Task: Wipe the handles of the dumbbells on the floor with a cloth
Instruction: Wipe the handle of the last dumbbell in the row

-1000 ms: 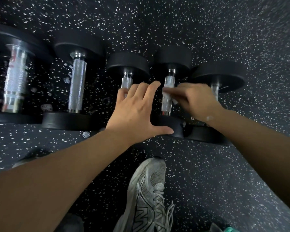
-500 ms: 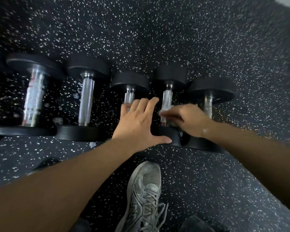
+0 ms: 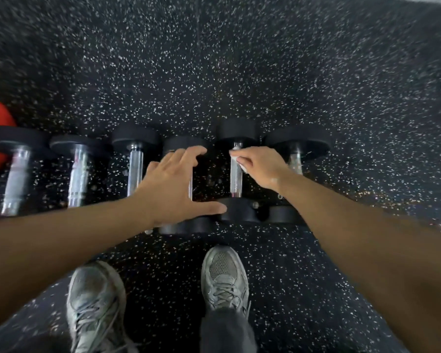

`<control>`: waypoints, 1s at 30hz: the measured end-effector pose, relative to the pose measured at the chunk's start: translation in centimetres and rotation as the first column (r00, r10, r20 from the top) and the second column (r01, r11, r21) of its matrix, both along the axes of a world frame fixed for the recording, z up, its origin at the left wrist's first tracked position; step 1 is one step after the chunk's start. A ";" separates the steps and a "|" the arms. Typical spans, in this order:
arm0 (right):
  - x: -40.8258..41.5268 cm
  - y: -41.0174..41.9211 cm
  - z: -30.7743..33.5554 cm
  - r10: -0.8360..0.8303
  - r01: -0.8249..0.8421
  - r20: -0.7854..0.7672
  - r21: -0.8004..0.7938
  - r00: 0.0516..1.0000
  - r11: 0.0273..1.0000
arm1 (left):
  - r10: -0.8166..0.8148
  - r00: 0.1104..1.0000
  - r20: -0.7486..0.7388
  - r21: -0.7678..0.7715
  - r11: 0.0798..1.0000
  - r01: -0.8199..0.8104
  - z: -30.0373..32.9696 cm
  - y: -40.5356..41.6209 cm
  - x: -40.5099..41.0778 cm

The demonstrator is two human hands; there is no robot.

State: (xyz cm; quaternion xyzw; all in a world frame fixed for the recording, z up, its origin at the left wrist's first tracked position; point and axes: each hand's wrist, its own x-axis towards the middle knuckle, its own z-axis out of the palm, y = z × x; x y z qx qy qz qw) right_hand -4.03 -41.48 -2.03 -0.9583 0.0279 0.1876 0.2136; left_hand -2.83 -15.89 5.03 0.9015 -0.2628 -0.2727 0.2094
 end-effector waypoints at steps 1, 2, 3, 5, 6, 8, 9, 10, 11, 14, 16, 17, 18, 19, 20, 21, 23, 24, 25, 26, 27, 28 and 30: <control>-0.4 0.0 -0.1 0.023 -0.022 -0.004 0.015 1.000 1.000 | 0.035 0.999 -0.010 0.000 0.999 -0.035 -0.3 -0.5 -0.7; -0.8 -0.1 -0.2 0.067 -0.066 -0.028 0.032 0.997 0.997 | 0.070 0.997 -0.025 -0.003 0.998 -0.070 -0.8 -1.0 -1.5; -1.4 -0.2 -0.2 0.130 -0.127 -0.067 0.049 0.989 0.991 | 0.100 0.994 -0.041 -0.006 0.995 -0.101 -1.5 -1.6 -2.4; -2.5 -0.5 -0.7 0.268 -0.256 -0.136 0.099 0.954 0.962 | 0.158 0.986 -0.060 -0.008 0.987 -0.159 -3.0 -2.6 -4.0; -2.9 -0.7 -1.1 0.318 -0.301 -0.142 0.127 0.937 0.945 | 0.187 0.980 -0.063 -0.007 0.982 -0.187 -3.8 -3.0 -4.7; -3.0 -1.4 -1.6 0.391 -0.381 -0.111 0.106 0.913 0.919 | 0.247 0.968 -0.050 -0.027 0.968 -0.248 -5.0 -3.5 -5.5; -2.5 -1.7 -1.7 0.424 -0.420 -0.080 0.062 0.902 0.905 | 0.277 0.960 -0.039 -0.043 0.959 -0.279 -5.5 -3.7 -5.6; -1.9 -1.9 -1.8 0.445 -0.445 -0.032 0.007 0.895 0.895 | 0.307 0.951 -0.034 -0.055 0.950 -0.309 -5.8 -3.9 -5.7; -1.1 -2.3 -2.0 0.446 -0.444 0.034 -0.046 0.894 0.895 | 0.334 0.942 -0.029 -0.064 0.940 -0.335 -6.2 -4.1 -5.7; 1.0 -3.0 -3.1 0.354 -0.328 0.244 -0.142 0.903 0.934 | 0.381 0.924 -0.022 -0.096 0.920 -0.381 -7.0 -4.5 -5.5; 1.3 -3.1 -4.1 0.276 -0.261 0.287 -0.093 0.917 0.961 | 0.379 0.925 -0.009 -0.117 0.918 -0.378 -7.6 -4.9 -5.3; 1.2 -3.0 -4.4 0.239 -0.236 0.288 -0.043 0.927 0.971 | 0.372 0.928 0.006 -0.120 0.922 -0.368 -8.0 -5.1 -5.2; 1.1 -2.9 -4.3 0.204 -0.217 0.281 0.017 0.938 0.976 | 0.362 0.932 0.024 -0.115 0.927 -0.357 -8.3 -5.2 -5.1; 0.9 -3.0 -4.3 0.184 -0.210 0.261 0.075 0.948 0.975 | 0.354 0.934 0.039 -0.107 0.931 -0.348 -8.6 -5.2 -5.1; 0.7 -3.2 -4.1 0.196 -0.224 0.216 0.111 0.957 0.968 | 0.351 0.935 0.048 -0.099 0.933 -0.345 -8.7 -5.3 -5.1; 0.4 -3.3 -3.8 0.242 -0.261 0.143 0.136 0.960 0.956 | 0.351 0.935 0.052 -0.090 0.934 -0.346 -8.8 -5.3 -5.1; -0.4 -3.3 -2.7 0.371 -0.359 -0.036 0.179 0.928 0.916 | 0.351 0.935 0.057 -0.073 0.935 -0.347 -8.7 -5.4 -5.2; -0.8 -3.1 -2.2 0.428 -0.404 -0.103 0.194 0.898 0.894 | 0.351 0.934 0.063 -0.065 0.936 -0.347 -8.7 -5.5 -5.2; -1.1 -2.9 -1.8 0.473 -0.445 -0.137 0.194 0.870 0.874 | 0.351 0.934 0.064 -0.056 0.936 -0.348 -8.6 -5.6 -5.2; -1.2 -2.8 -1.6 0.503 -0.480 -0.129 0.173 0.854 0.860 | 0.351 0.934 0.061 -0.046 0.936 -0.349 -8.5 -5.7 -5.2; -0.9 -2.8 -1.6 0.513 -0.501 -0.090 0.129 0.853 0.856 | 0.349 0.936 0.055 -0.036 0.937 -0.347 -8.5 -5.8 -5.1; -0.5 -3.0 -1.7 0.500 -0.497 -0.041 0.075 0.865 0.865 | 0.345 0.937 0.050 -0.028 0.938 -0.344 -8.4 -5.9 -5.0; 0.5 -3.5 -2.2 0.403 -0.402 0.079 -0.031 0.912 0.915 | 0.343 0.939 0.038 -0.022 0.939 -0.342 -8.4 -5.9 -4.9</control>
